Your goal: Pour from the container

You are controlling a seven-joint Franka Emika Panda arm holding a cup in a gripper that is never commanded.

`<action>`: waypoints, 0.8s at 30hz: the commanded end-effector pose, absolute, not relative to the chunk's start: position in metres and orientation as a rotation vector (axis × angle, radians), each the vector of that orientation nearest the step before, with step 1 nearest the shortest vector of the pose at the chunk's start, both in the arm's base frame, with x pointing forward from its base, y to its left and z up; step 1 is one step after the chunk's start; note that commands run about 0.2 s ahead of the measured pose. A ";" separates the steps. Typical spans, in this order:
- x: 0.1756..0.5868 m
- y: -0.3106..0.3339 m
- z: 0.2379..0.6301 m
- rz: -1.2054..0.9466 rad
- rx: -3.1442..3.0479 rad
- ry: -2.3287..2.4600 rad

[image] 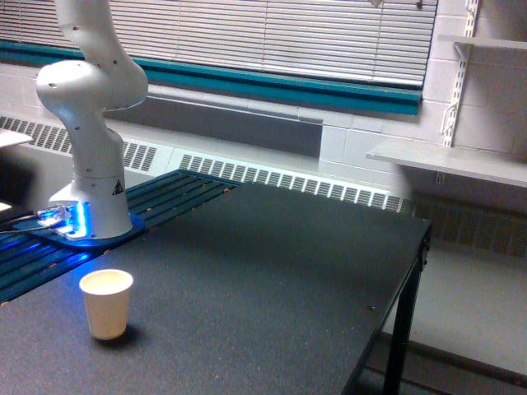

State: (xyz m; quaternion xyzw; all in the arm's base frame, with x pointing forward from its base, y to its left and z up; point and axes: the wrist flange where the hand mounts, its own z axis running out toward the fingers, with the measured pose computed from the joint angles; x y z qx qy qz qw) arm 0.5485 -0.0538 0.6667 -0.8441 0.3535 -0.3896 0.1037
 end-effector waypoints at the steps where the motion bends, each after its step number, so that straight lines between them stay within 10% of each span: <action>1: 0.555 -0.052 0.650 -1.117 -2.507 1.044; 24: 0.520 -0.130 0.599 -1.171 -2.633 1.064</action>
